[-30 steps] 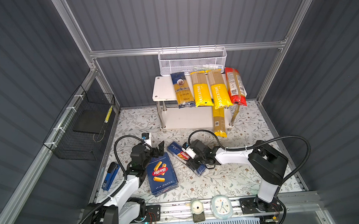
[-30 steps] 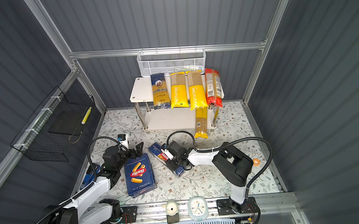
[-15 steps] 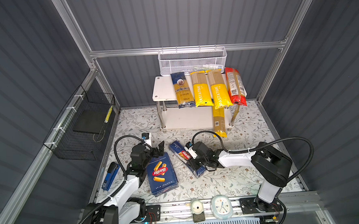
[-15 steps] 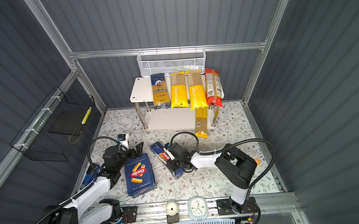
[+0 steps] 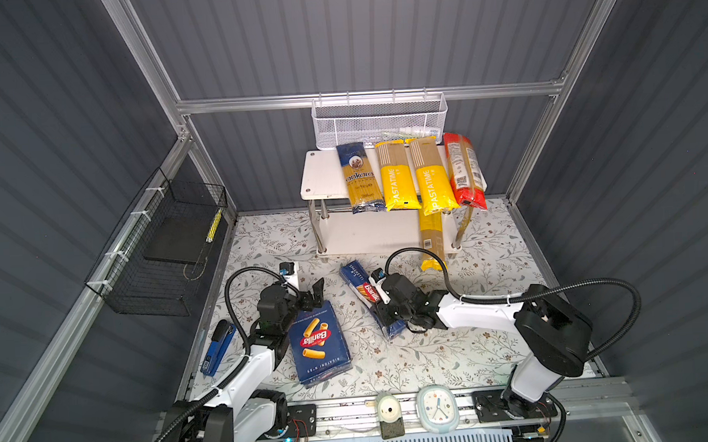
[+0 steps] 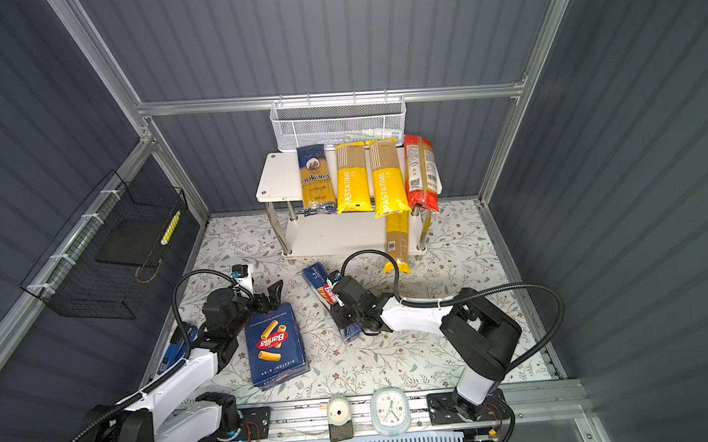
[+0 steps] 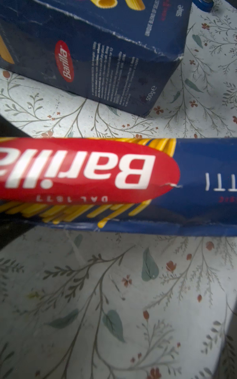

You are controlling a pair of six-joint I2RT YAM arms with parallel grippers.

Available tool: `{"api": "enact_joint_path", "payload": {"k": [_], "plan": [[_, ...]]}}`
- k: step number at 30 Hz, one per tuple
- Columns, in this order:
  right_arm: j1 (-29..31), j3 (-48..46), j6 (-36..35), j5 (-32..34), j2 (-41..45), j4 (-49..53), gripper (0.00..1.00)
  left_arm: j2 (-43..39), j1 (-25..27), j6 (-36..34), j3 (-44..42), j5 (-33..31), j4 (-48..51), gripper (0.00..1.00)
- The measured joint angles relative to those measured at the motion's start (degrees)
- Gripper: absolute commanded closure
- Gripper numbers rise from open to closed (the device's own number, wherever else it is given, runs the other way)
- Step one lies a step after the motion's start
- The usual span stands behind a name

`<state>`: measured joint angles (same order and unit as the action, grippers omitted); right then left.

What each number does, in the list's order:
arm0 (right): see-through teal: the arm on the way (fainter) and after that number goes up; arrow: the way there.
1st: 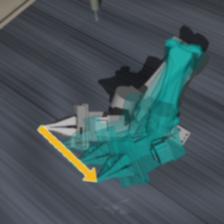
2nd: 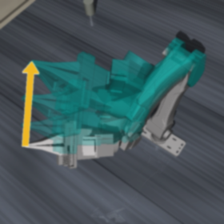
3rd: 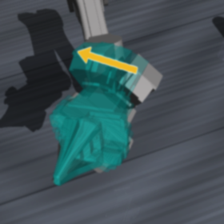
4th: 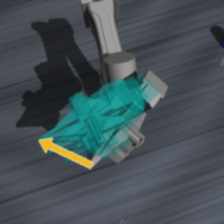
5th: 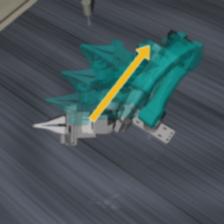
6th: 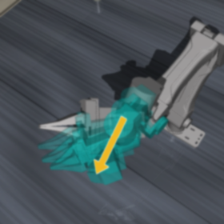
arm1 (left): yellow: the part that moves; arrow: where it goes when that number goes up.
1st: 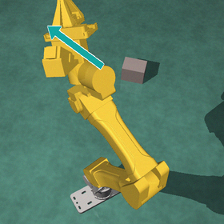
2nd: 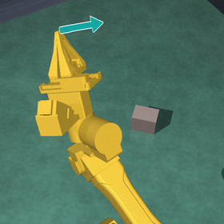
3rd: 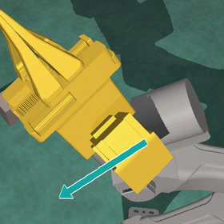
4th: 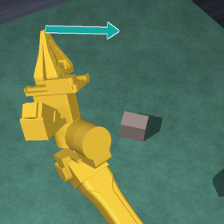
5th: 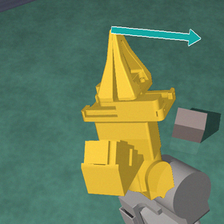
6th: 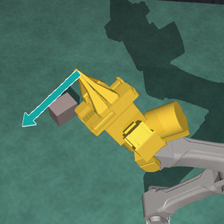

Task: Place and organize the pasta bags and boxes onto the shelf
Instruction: 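Lift and turn the Barilla spaghetti box upright with the right gripper, then carry the upright spaghetti box to the lower shelf beside the yellow bag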

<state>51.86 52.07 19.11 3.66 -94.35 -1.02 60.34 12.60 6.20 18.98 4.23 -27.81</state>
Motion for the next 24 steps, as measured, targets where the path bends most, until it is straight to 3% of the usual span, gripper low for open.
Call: {"api": "enact_joint_path", "payload": {"k": [24], "plan": [[-12.2,11.6,5.6,7.3,-0.8,1.9,0.79,-0.3,0.0,0.0,0.0,0.0,0.0,0.01]]}}
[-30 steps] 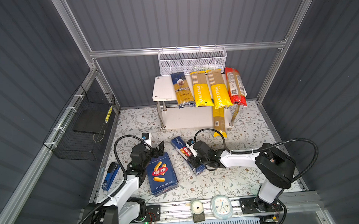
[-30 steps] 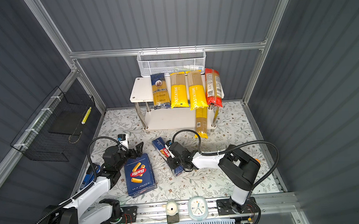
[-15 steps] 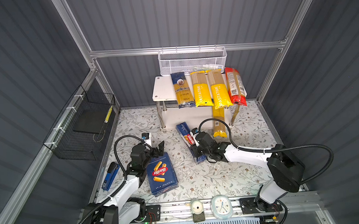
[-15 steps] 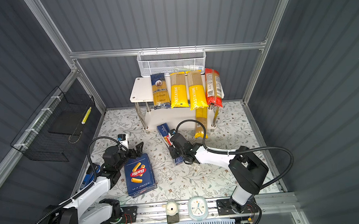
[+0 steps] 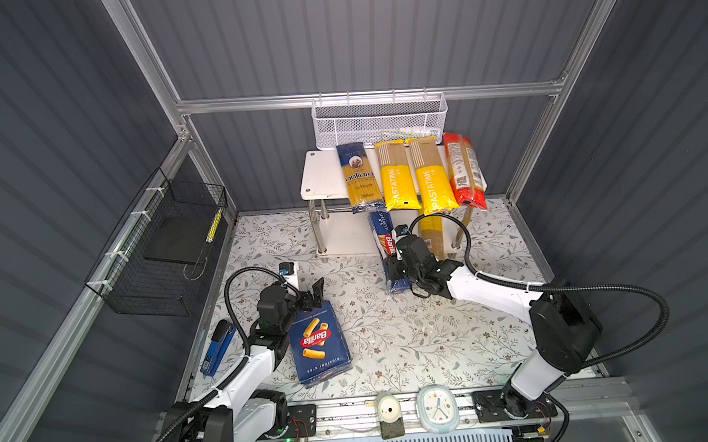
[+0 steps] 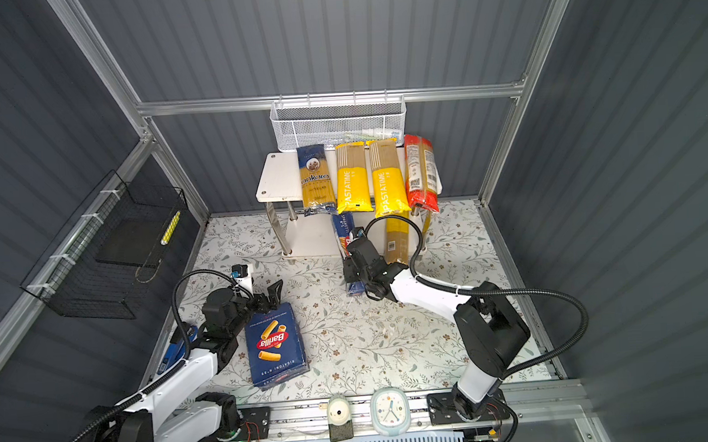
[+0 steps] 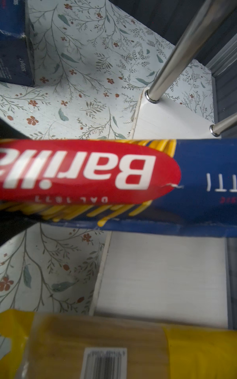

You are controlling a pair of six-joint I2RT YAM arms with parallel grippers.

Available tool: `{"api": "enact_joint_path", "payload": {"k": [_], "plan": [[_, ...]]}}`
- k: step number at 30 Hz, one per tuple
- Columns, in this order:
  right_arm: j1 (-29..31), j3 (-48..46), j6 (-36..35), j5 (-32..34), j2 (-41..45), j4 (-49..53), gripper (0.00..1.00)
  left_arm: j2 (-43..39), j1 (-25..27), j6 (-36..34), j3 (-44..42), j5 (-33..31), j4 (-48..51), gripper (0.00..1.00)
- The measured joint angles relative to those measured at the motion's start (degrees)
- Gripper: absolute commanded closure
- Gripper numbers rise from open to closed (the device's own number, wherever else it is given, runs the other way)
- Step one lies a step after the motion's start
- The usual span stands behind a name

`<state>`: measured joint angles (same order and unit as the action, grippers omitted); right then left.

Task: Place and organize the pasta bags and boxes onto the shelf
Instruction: 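Carry the upright spaghetti box to the lower shelf beside the yellow bag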

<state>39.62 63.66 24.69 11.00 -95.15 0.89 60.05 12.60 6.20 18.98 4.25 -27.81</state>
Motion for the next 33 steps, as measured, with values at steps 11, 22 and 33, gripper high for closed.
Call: {"api": "enact_joint_path", "payload": {"k": [11,22,33], "plan": [[-4.5,2.0,0.4,1.5,-4.4,0.7,0.76,0.0,0.0,0.0,0.0,0.0,0.0,0.01],[-8.0,4.8,0.6,2.3,-4.8,0.8,0.72,0.0,0.0,0.0,0.0,0.0,0.0,0.01],[-10.6,9.5,1.0,3.6,-9.6,-0.6,0.68,0.0,0.0,0.0,0.0,0.0,0.0,0.0]]}}
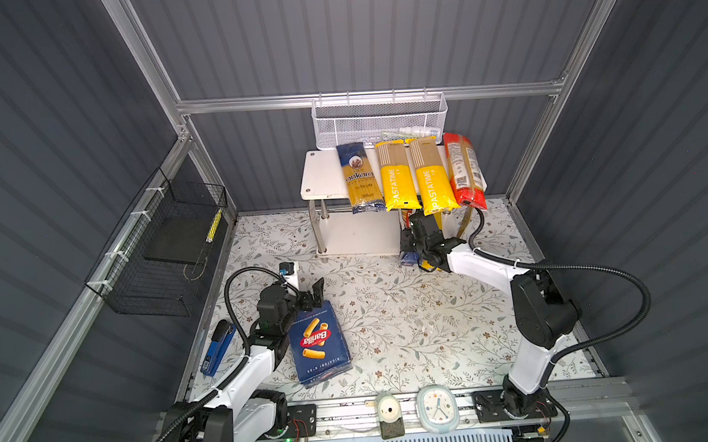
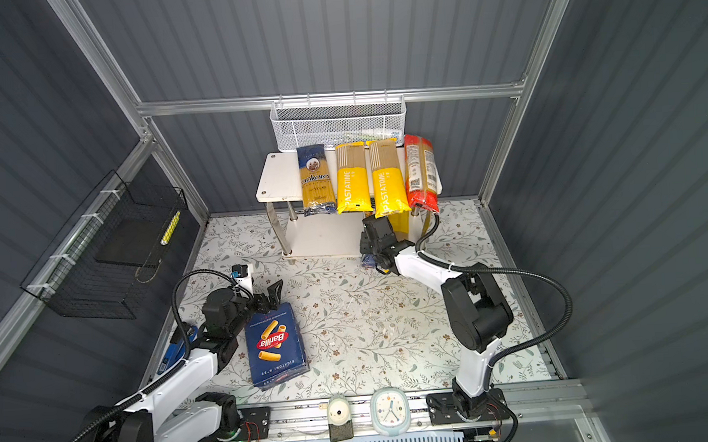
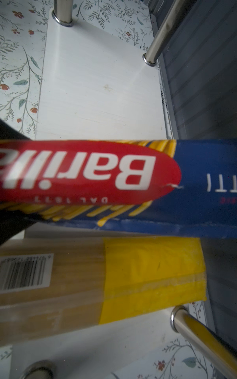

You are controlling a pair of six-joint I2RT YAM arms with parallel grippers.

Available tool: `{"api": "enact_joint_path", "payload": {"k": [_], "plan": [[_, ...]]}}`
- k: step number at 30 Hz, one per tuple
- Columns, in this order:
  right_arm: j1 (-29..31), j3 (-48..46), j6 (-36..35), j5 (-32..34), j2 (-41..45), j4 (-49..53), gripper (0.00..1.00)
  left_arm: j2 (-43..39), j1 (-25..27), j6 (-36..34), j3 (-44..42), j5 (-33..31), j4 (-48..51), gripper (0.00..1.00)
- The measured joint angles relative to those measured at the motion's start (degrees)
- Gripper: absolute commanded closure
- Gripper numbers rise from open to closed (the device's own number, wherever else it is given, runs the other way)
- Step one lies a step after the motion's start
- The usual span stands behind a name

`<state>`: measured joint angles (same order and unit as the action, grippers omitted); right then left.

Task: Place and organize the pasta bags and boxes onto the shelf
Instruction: 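Carry the upright spaghetti box to the lower shelf beside the yellow bag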

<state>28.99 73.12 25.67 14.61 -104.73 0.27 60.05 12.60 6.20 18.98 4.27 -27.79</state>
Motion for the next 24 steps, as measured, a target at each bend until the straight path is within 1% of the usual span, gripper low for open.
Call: {"api": "enact_joint_path", "payload": {"k": [5,10,12,16,19,22,24], "plan": [[-0.5,1.9,1.0,0.0,-3.0,0.5,0.66,-0.1,0.0,0.0,0.0,0.1,0.0,0.01],[-0.8,3.2,2.4,-0.1,-4.2,0.6,0.58,-0.1,0.0,0.0,0.0,0.2,0.0,0.0],[-0.9,3.5,2.9,-0.1,-4.2,0.6,0.54,-0.1,0.0,0.0,0.0,0.2,0.0,0.0],[-1.1,3.5,3.9,-0.2,-4.2,0.1,0.52,-0.1,0.0,0.0,0.0,0.2,0.0,0.0],[-1.2,3.4,4.5,-0.2,-4.2,-0.2,0.46,-0.1,0.0,0.0,0.0,0.2,0.0,0.01],[-1.2,3.0,5.2,-0.2,-4.2,-1.8,0.37,-0.1,0.0,0.0,0.0,0.2,0.0,0.01],[-1.3,2.8,5.6,-0.2,-4.1,-3.7,0.36,-0.1,0.0,0.0,0.0,0.2,0.0,0.01]]}}
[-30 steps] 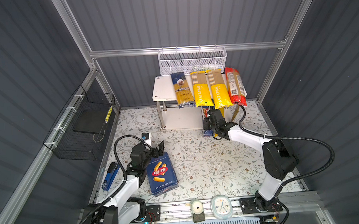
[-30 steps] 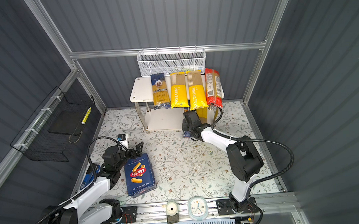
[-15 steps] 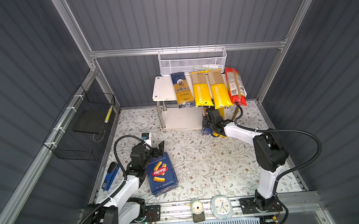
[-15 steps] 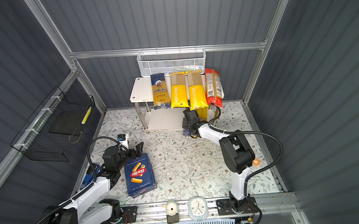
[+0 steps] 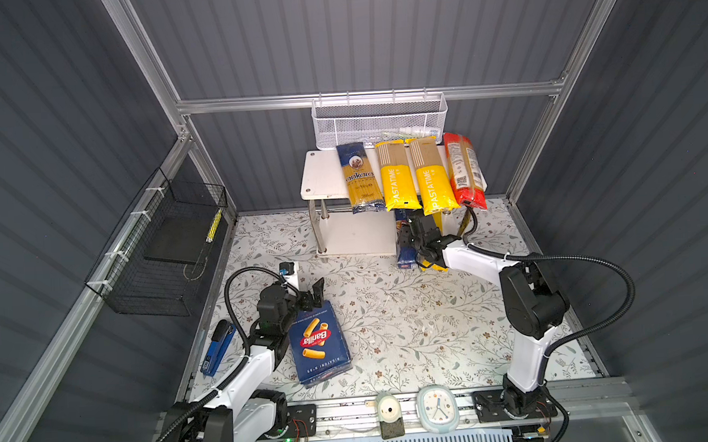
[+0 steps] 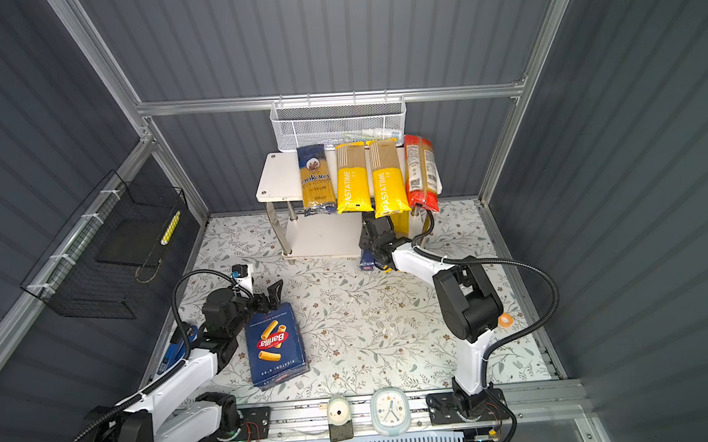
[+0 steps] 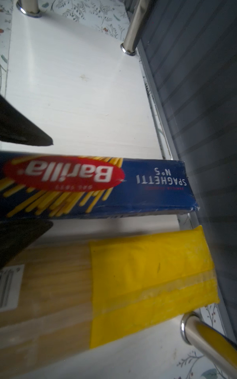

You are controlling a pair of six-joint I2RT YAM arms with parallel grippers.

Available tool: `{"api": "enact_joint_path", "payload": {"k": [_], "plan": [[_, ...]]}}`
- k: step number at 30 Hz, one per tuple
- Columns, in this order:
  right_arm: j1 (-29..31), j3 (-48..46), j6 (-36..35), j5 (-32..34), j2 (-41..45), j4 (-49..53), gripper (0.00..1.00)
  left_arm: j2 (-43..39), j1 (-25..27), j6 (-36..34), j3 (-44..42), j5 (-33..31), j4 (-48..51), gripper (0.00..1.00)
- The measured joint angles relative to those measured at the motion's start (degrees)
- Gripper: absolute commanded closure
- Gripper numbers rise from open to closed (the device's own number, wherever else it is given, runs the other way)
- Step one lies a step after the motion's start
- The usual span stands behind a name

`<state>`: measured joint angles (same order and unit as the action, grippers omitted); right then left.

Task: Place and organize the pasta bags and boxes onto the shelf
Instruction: 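Carry the upright spaghetti box to the lower shelf beside the yellow bag, then open the right gripper and release the box against the shelf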

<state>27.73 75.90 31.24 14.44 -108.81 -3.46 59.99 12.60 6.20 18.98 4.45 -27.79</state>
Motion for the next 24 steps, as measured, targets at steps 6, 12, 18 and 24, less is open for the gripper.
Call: {"api": "enact_joint_path", "payload": {"k": [6,12,18,24], "plan": [[0.0,-4.0,0.4,-0.3,3.3,-3.7,0.34,0.0,0.0,0.0,0.0,0.0,0.0,0.0],[0.0,-10.9,0.3,-3.6,10.0,-4.6,0.36,0.0,0.0,0.0,0.0,0.0,0.0,0.0],[0.9,-20.6,-0.6,-8.3,20.5,-3.8,0.35,0.0,0.0,0.0,0.0,0.0,0.0,0.0],[2.8,-27.3,-0.8,-15.6,28.0,-2.6,0.35,0.0,0.0,0.0,0.0,0.0,0.1,0.0]]}}
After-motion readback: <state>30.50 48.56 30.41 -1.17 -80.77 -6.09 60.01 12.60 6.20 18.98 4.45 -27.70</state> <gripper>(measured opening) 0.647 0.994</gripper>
